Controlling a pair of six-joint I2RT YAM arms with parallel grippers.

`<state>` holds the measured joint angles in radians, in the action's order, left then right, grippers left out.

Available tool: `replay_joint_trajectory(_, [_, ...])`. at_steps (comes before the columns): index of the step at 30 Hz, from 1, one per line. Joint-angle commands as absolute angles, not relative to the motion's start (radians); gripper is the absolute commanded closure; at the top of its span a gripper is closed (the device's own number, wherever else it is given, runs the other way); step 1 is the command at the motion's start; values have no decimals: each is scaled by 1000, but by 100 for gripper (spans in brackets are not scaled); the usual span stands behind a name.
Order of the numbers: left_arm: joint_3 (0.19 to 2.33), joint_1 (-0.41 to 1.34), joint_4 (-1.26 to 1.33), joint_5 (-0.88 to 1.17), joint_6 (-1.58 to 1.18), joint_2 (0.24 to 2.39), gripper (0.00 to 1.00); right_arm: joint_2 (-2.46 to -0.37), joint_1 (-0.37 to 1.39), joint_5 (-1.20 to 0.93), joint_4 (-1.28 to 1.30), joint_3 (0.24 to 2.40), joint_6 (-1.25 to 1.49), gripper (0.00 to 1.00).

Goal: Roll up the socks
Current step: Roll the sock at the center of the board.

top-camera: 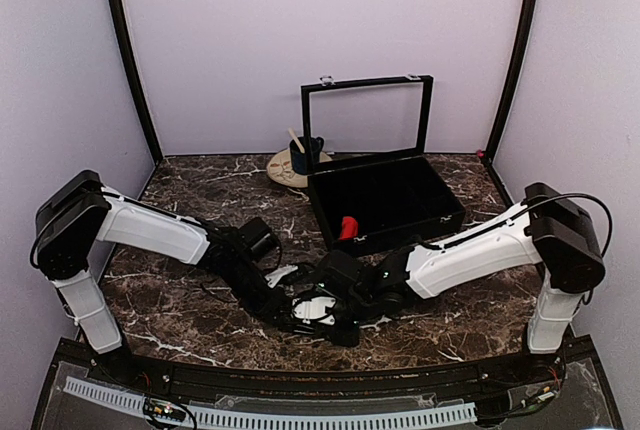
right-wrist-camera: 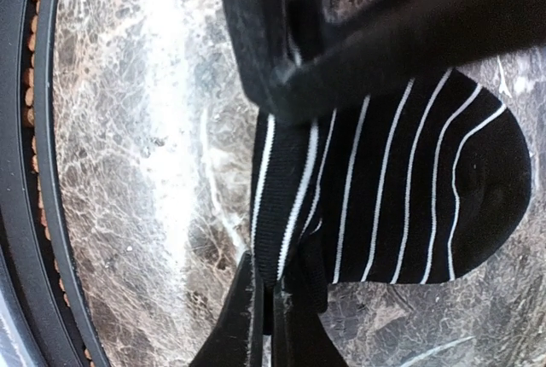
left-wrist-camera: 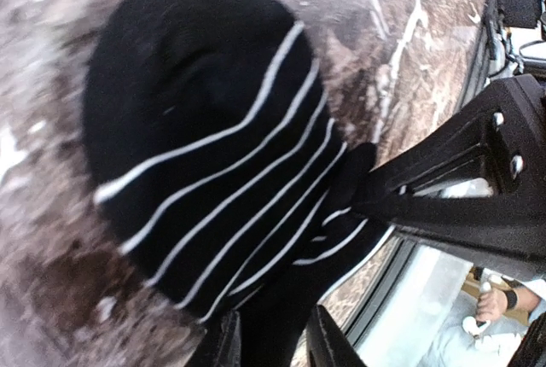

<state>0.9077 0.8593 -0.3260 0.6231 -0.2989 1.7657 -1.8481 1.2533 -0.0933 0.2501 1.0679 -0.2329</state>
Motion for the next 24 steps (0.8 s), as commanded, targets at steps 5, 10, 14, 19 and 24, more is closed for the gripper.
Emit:
replay_joint_trajectory(5, [853, 833, -358, 385, -365, 1693, 70, -1879, 1191, -224, 340, 1094, -167, 100])
replay_joint_trajectory(10, [817, 832, -305, 330, -403, 1624, 68, -1898, 1158, -297, 379, 1126, -157, 100])
replay_joint_trajectory(14, [777, 831, -243, 289, -427, 1564, 68, -1925, 1138, -348, 416, 1171, -154, 100])
replay_joint_trajectory(19, [734, 831, -182, 263, -428, 1500, 68, -1959, 1110, -409, 461, 1217, -153, 100])
replay_joint_trajectory(24, [677, 847, -112, 261, -437, 1449, 68, -2003, 1073, -489, 547, 1286, -166, 100])
